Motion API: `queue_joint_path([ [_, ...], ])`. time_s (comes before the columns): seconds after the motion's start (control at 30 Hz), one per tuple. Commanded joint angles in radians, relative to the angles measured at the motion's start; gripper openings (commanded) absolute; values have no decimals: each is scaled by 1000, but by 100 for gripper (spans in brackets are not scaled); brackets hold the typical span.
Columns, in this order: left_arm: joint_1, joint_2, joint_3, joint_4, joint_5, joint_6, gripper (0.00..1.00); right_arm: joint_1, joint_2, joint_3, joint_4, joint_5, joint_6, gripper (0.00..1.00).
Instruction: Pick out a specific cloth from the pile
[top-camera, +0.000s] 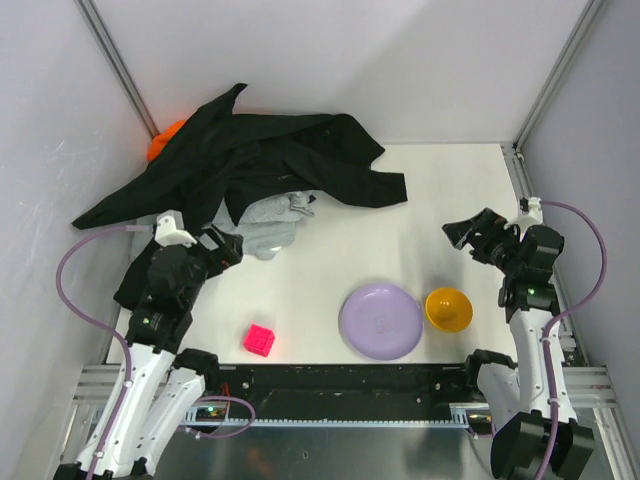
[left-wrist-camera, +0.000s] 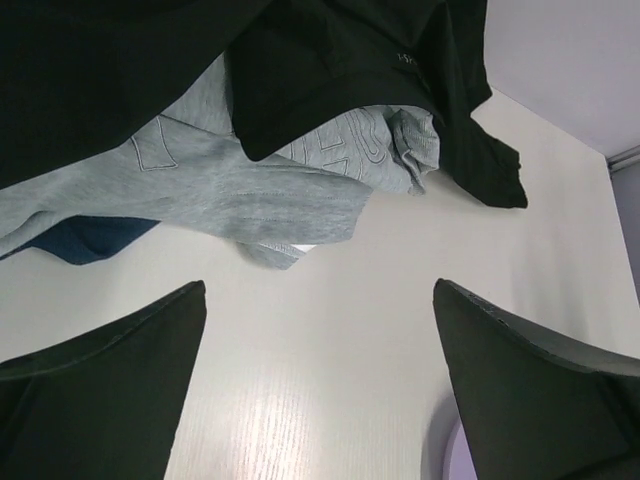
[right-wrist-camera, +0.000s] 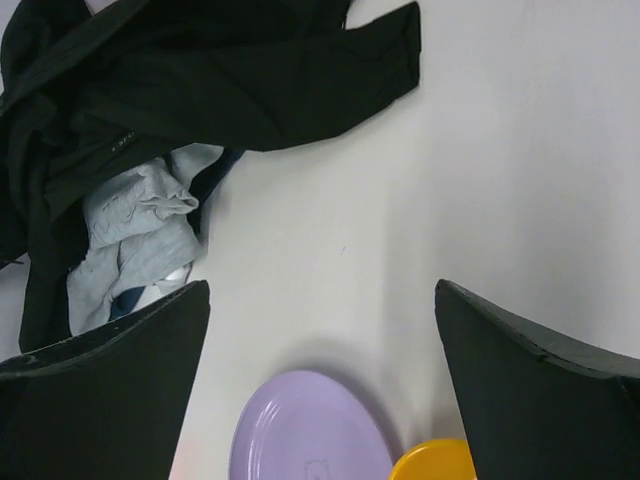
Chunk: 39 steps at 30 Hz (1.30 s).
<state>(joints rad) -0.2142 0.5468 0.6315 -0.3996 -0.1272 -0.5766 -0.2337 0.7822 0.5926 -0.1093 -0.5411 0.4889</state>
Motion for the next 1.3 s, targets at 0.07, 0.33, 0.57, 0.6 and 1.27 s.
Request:
queue_joint_path([
  [0.07,-4,-12,42,-36,-8,-67,100,-21,23,55,-52,-95,12,99],
  [0.33,-3,-88,59,-49,100,-80,100,-156,200,31,121,-457,211,99],
  [0.57,-2,-125,54,-61,93,-15,100,-2,193,37,44,-301,147,99],
  [0.6,-3,-111,60,-69,106,-9,100,63,190,41,17,-245,127,99],
  [1.27,-306,435,376,-554,-249,55,100,879,30,79,-315,750,97,99],
])
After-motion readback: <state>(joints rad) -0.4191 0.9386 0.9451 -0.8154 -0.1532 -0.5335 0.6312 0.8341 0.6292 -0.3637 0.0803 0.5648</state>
